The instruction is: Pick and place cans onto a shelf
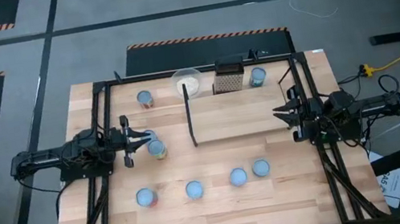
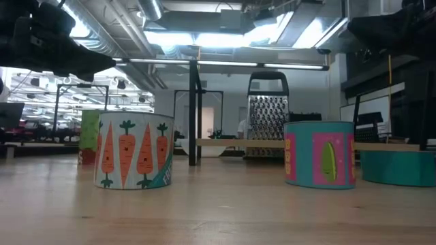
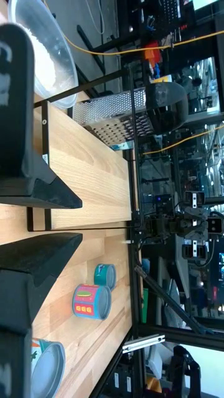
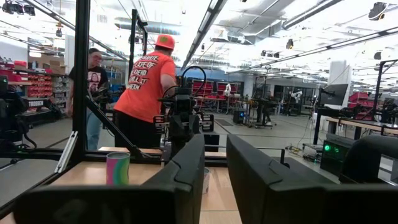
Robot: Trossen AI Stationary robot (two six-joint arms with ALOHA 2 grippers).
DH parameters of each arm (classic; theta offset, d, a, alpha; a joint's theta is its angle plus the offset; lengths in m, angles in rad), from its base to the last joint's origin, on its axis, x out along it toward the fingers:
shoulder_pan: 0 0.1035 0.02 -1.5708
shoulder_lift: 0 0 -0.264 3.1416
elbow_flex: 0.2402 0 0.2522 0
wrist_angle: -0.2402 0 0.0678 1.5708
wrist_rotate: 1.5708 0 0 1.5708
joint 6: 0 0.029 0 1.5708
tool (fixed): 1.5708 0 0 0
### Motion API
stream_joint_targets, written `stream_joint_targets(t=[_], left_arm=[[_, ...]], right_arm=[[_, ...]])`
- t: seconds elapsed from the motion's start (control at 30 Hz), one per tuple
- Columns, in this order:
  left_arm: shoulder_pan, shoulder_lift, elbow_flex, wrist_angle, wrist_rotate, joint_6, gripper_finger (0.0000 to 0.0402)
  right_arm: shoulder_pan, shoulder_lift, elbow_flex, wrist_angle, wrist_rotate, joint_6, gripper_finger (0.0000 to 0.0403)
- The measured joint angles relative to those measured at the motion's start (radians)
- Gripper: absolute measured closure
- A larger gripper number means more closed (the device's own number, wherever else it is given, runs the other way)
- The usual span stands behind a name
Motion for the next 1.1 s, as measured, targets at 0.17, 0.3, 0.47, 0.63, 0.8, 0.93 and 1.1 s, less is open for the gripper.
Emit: stream_joint_targets(t=[0.17, 0.3, 0.47, 0.63, 0.8, 0.93, 1.1], left_arm=[[0.000, 0.000, 0.000, 0.000, 0.000, 0.000, 0.0335], [0.000, 0.000, 0.000, 0.000, 0.000, 0.000, 0.0335], [0.000, 0.000, 0.000, 0.000, 0.000, 0.000, 0.0335], [0.000, 0.000, 0.000, 0.000, 0.000, 0.000, 0.0335], [0.000, 0.000, 0.000, 0.000, 0.000, 0.000, 0.0335], [0.000, 0.000, 0.000, 0.000, 0.000, 0.000, 0.0335], [0.000, 0.000, 0.000, 0.000, 0.000, 0.000, 0.0335]], right_arm=[[0.000, 0.000, 0.000, 0.000, 0.000, 0.000, 0.0330], [0.000, 0.000, 0.000, 0.000, -0.009, 0.008, 0.0330], [0.000, 0.000, 0.000, 0.008, -0.052, 0.013, 0.0330], [0.000, 0.000, 0.000, 0.017, -0.042, 0.035, 0.0305], [0.000, 0.000, 0.000, 0.041, 0.052, 0.091, 0.0241], [0.000, 0.000, 0.000, 0.048, 0.062, 0.135, 0.0192], [0.000, 0.000, 0.000, 0.047, 0.062, 0.163, 0.0155]])
